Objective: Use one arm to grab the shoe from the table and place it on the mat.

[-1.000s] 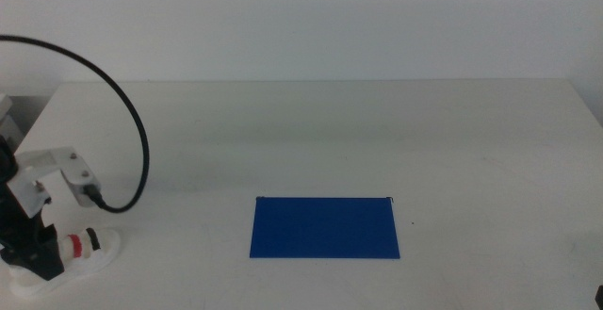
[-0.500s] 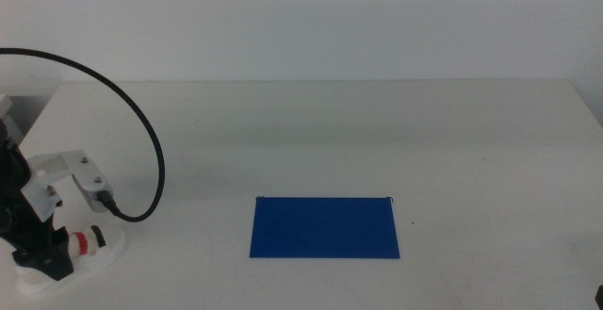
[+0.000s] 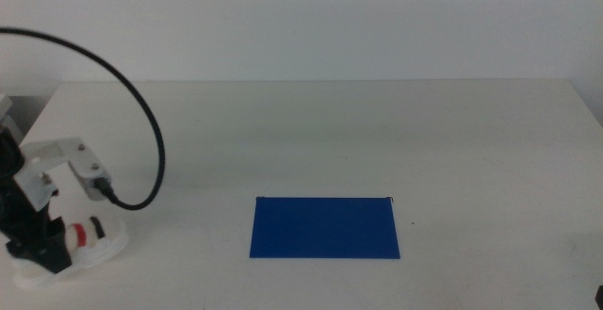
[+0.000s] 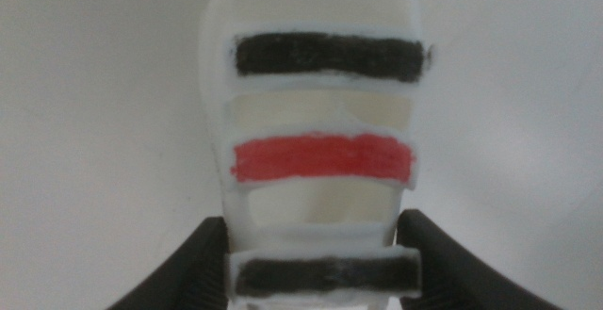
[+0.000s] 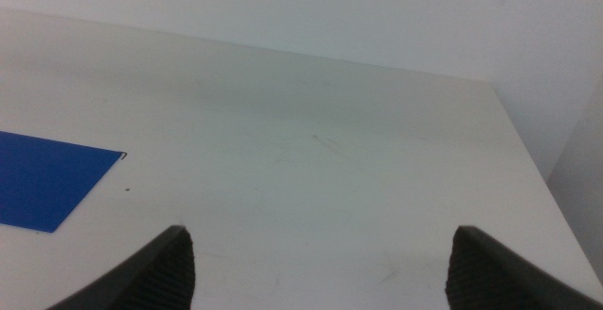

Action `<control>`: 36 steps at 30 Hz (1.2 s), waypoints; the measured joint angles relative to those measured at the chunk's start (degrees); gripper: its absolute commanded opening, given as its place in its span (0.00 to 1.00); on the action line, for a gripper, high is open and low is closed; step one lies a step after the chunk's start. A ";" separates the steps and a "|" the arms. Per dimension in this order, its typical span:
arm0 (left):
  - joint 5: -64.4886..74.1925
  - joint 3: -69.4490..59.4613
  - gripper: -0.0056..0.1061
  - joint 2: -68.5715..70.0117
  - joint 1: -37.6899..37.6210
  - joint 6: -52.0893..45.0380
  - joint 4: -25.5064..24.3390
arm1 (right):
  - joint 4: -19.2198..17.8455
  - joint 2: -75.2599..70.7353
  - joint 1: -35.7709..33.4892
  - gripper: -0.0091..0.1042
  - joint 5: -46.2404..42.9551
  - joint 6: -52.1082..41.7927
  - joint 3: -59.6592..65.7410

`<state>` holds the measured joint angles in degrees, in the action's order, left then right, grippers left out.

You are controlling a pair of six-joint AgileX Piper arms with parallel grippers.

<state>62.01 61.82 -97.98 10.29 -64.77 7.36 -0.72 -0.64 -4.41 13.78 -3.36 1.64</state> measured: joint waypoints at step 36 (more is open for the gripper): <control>2.90 30.36 0.04 -17.54 -45.73 25.30 0.61 | 0.00 0.00 0.00 0.77 0.00 0.00 0.00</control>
<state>64.91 92.18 -115.52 -35.44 -39.47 7.98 -0.72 -0.64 -4.41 13.78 -3.36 1.64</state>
